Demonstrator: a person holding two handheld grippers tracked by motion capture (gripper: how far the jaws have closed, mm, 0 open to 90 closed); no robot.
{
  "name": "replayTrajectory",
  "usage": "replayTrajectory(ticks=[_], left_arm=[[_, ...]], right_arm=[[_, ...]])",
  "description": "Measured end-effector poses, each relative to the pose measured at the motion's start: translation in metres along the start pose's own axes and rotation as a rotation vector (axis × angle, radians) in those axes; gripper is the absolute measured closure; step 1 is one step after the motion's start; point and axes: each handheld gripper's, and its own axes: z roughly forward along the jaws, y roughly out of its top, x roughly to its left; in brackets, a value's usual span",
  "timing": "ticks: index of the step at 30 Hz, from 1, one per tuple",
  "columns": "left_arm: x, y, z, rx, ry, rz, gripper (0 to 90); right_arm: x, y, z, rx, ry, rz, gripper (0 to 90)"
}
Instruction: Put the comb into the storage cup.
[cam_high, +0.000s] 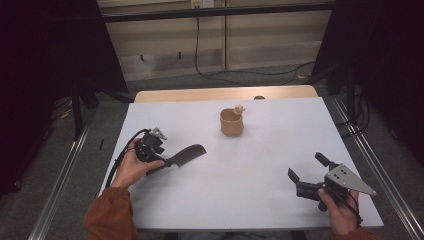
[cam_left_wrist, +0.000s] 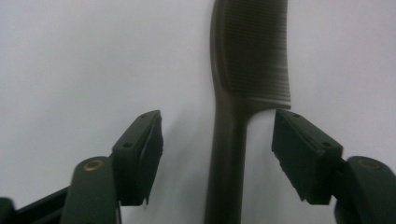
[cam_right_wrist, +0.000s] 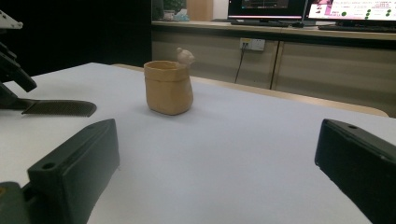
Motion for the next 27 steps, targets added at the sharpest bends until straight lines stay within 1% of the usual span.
replayTrajectory(ticks=[1, 2, 3, 4, 5, 7, 9, 10, 13, 15, 17, 20, 21, 23, 24, 27], left_arm=[[0.0, 0.0, 0.0, 0.0, 0.0, 0.0, 37.4], [-0.0003, 0.0001, 0.0013, 0.015, -0.006, 0.004, 39.3], [-0.0003, 0.0001, 0.0015, 0.014, -0.013, 0.003, 39.3], [-0.0008, 0.0004, 0.001, 0.013, -0.017, 0.001, 41.4], [-0.0014, 0.0006, 0.0007, 0.015, -0.018, 0.001, 45.7], [-0.0019, 0.0005, 0.0012, 0.019, -0.014, 0.001, 48.3], [-0.0014, 0.0006, 0.0021, 0.035, -0.007, 0.012, 49.8], [-0.0022, 0.0007, 0.0036, 0.036, -0.007, 0.007, 49.8], [-0.0027, 0.0011, 0.0059, 0.059, -0.014, 0.022, 52.1], [-0.0033, 0.0013, 0.0072, 0.059, -0.015, 0.02, 53.4], [-0.0035, 0.002, 0.008, 0.068, -0.017, 0.028, 54.8], [-0.0046, 0.0028, 0.0083, 0.067, -0.013, 0.022, 55.2], [-0.004, 0.0031, 0.0081, 0.074, -0.015, 0.027, 55.3], [-0.0046, 0.0034, 0.0088, 0.07, -0.011, 0.023, 55.5], [-0.0045, 0.0042, 0.0089, 0.076, -0.011, 0.033, 55.7], [-0.0057, 0.0053, 0.0097, 0.079, -0.01, 0.028, 56.7]], right_arm=[[0.0, 0.0, 0.0, 0.0, 0.0, 0.0, 0.0], [-0.0001, 0.0, 0.0001, 0.003, 0.0, 0.001, 0.0], [-0.0001, 0.0, 0.0001, 0.003, 0.0, 0.001, 0.0], [0.0, -0.0001, 0.0003, 0.003, 0.0, 0.002, 0.0], [0.0001, -0.0002, 0.0003, 0.002, 0.001, 0.0, 0.0], [0.0001, -0.0002, 0.0003, 0.004, 0.001, 0.0, 0.0], [0.0003, -0.0003, 0.0004, 0.003, 0.003, 0.0, 0.0], [0.0003, -0.0003, 0.0004, 0.003, 0.003, 0.0, 0.0], [0.0003, -0.0003, 0.0001, 0.004, 0.003, -0.002, 0.0], [0.0003, -0.0003, 0.0002, 0.005, 0.004, -0.001, 0.0], [0.0003, -0.0004, 0.0004, 0.005, 0.004, -0.002, 0.0], [0.0003, -0.0004, 0.0006, 0.004, 0.006, -0.004, 0.0], [0.0002, -0.0005, 0.0007, 0.005, 0.007, -0.007, 0.0], [0.0008, -0.0006, 0.0007, 0.008, 0.011, -0.006, 0.0], [0.0008, -0.0005, 0.0006, 0.007, 0.011, -0.006, 0.0], [0.0005, -0.0006, 0.0007, 0.005, 0.011, -0.007, 0.0]])
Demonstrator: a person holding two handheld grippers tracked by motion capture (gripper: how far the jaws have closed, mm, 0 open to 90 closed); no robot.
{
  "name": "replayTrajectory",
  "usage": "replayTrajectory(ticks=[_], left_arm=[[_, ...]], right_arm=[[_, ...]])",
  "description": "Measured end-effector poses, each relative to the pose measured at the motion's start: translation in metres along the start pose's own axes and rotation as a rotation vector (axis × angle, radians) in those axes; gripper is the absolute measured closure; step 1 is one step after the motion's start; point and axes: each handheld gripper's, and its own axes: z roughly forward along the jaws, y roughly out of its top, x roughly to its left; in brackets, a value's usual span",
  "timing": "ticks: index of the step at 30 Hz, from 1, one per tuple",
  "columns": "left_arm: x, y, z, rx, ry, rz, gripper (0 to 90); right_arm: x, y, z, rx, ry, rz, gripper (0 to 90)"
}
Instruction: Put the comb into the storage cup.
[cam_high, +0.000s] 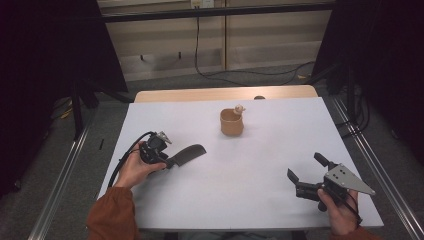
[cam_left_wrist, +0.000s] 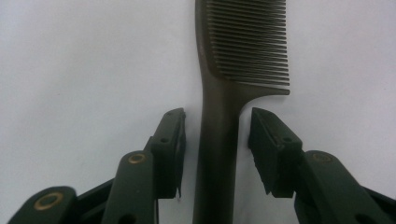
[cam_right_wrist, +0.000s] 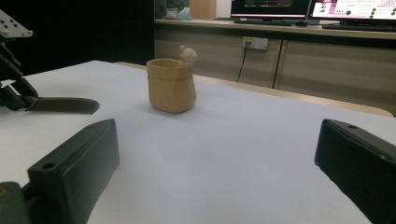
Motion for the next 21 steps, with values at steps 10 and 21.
replayTrajectory(ticks=[10, 21], left_arm=[[0.0037, 0.0044, 0.0018, 0.029, -0.016, -0.01, 60.3], [0.0045, 0.0053, 0.0018, 0.034, -0.02, 0.009, 69.8]], right_arm=[[0.0004, 0.0005, -0.0003, -0.008, 0.007, 0.003, 0.0], [0.0007, 0.0004, -0.0004, -0.007, 0.01, 0.005, 0.0]])
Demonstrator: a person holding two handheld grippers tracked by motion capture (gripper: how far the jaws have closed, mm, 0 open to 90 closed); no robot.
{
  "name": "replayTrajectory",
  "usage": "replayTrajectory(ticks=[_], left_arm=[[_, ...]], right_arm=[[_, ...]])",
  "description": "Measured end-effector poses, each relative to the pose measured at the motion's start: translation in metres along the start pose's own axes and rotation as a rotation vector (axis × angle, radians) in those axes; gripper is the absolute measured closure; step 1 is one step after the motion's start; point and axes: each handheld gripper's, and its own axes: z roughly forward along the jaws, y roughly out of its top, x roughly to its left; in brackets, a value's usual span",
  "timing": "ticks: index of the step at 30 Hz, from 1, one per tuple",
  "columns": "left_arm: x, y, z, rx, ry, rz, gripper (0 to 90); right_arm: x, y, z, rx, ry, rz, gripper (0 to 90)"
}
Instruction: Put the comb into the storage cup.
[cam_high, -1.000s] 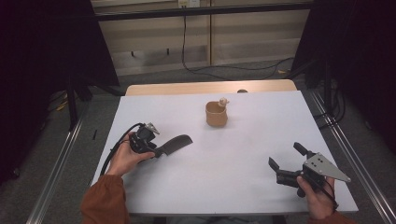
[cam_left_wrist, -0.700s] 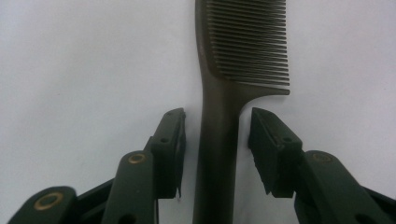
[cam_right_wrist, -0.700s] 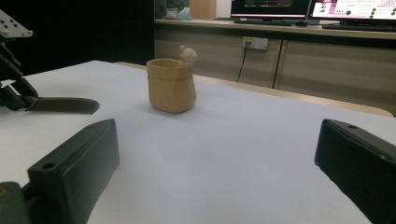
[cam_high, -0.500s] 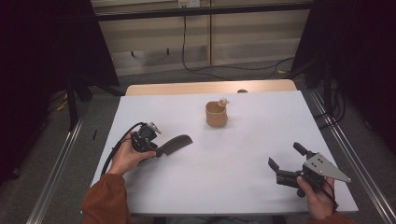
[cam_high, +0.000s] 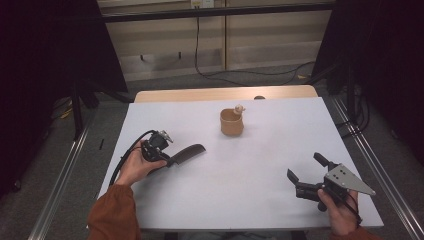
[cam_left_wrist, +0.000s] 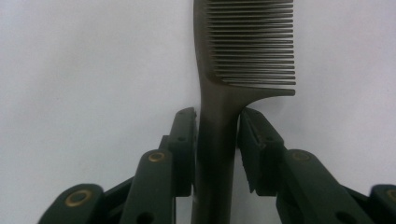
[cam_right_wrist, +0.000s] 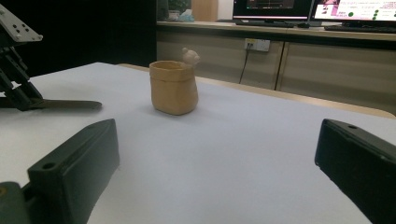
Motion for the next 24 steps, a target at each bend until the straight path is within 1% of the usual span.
replayTrajectory(ticks=[2, 3, 6, 11, 14, 16, 17, 18, 19, 20, 23, 24], left_arm=[[-0.0008, 0.0002, 0.0002, -0.002, 0.0, -0.003, 71.3], [-0.0009, 0.0003, 0.0005, -0.004, 0.001, 0.002, 72.1], [-0.0013, 0.0004, 0.0, 0.0, 0.004, 0.004, 72.5], [-0.0004, -0.0014, -0.0009, -0.016, -0.006, -0.007, 72.6], [-0.0002, -0.0021, -0.0016, -0.017, 0.0, 0.011, 72.6], [-0.0004, -0.0029, -0.0015, -0.029, -0.005, 0.001, 72.7], [0.0002, -0.0029, -0.0022, -0.024, -0.007, 0.006, 72.7], [-0.0004, -0.0033, -0.0022, -0.028, -0.008, -0.002, 72.8], [-0.0004, -0.0033, -0.0022, -0.028, -0.008, -0.002, 72.8], [0.0, -0.0037, -0.0022, -0.038, -0.01, -0.015, 72.8], [0.002, -0.0057, -0.0031, -0.048, -0.018, -0.025, 72.8], [0.0026, -0.0066, -0.003, -0.054, -0.029, -0.035, 72.8]], right_arm=[[-0.0001, 0.0, 0.0, 0.001, -0.004, -0.002, 0.0], [0.0, 0.0001, 0.0001, -0.001, -0.001, 0.001, 0.0], [0.0003, 0.0001, -0.0001, -0.001, -0.004, -0.004, 0.0], [0.0001, 0.0001, -0.0002, -0.003, -0.002, -0.003, 0.0], [0.0001, 0.0001, -0.0002, -0.002, -0.002, -0.003, 0.0], [0.0, 0.0, -0.0002, -0.002, -0.002, -0.003, 0.0], [0.0, 0.0, -0.0002, -0.002, -0.002, -0.003, 0.0], [-0.0001, -0.0001, -0.0002, -0.001, -0.002, -0.003, 0.0], [-0.0001, -0.0001, -0.0002, -0.001, -0.002, -0.003, 0.0], [-0.0001, -0.0001, -0.0002, -0.001, -0.002, -0.003, 0.0], [0.0, 0.0, -0.0005, -0.001, -0.003, -0.002, 0.0], [0.0, 0.0, -0.0005, -0.001, -0.003, -0.004, 0.0]])
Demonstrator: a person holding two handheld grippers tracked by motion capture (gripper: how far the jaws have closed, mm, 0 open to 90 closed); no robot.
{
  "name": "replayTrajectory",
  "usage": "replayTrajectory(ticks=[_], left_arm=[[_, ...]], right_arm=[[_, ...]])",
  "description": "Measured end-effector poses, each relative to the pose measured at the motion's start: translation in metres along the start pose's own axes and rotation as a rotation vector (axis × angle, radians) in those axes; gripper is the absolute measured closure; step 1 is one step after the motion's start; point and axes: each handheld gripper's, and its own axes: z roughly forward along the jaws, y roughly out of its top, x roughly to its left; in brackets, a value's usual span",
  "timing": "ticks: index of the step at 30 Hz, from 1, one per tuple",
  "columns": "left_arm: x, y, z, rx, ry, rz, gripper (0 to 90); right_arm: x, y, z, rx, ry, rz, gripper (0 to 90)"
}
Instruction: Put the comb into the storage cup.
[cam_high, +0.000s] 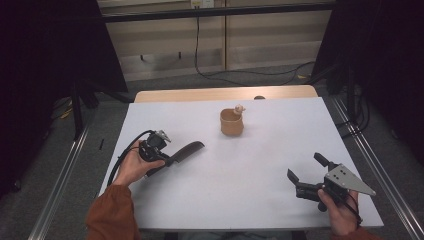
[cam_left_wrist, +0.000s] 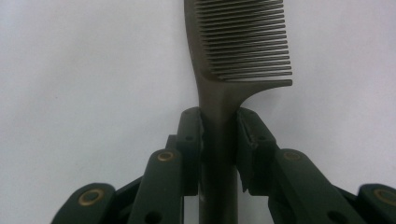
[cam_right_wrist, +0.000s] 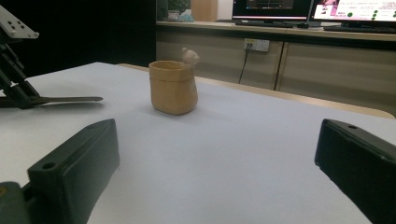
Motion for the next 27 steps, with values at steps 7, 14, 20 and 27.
replayTrajectory(ticks=[7, 14, 20, 27], left_arm=[[0.003, -0.002, -0.007, -0.078, 0.018, -0.05, 72.9], [0.004, -0.004, -0.014, -0.163, 0.003, -0.071, 72.8], [0.005, -0.007, -0.018, -0.195, 0.021, -0.099, 72.8], [0.003, -0.008, -0.019, -0.221, 0.042, -0.072, 72.8]], right_arm=[[0.0, 0.0, 0.0, 0.0, 0.0, 0.001, 0.0], [0.0, 0.0, 0.0, -0.001, 0.002, 0.001, 0.0], [0.0, 0.0, -0.001, -0.002, 0.003, 0.002, 0.0], [0.0, 0.0, 0.0, -0.002, 0.003, 0.002, 0.0]])
